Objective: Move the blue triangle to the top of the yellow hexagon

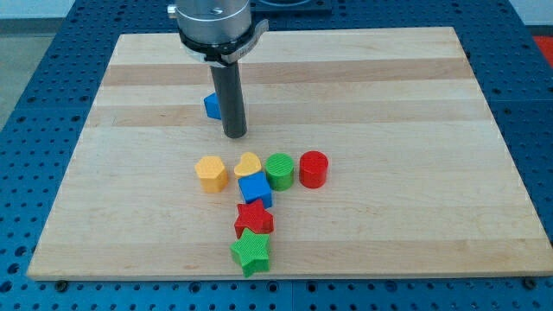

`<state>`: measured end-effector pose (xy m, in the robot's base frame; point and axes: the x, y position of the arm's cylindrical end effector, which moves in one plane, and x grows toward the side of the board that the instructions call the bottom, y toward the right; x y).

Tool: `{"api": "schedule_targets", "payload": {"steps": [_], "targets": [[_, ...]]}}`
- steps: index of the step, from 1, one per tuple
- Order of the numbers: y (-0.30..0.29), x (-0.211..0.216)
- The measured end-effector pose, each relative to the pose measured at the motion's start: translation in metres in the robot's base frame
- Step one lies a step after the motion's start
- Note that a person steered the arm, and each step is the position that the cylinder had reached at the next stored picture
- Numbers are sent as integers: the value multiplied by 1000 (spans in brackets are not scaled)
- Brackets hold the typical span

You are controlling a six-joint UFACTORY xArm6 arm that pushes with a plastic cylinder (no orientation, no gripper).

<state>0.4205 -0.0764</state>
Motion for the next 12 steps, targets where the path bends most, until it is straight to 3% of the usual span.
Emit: {"api": "schedule_targets", "payload": {"steps": [6,9,12], "targets": [[59,0],[118,-1],[229,15]]}}
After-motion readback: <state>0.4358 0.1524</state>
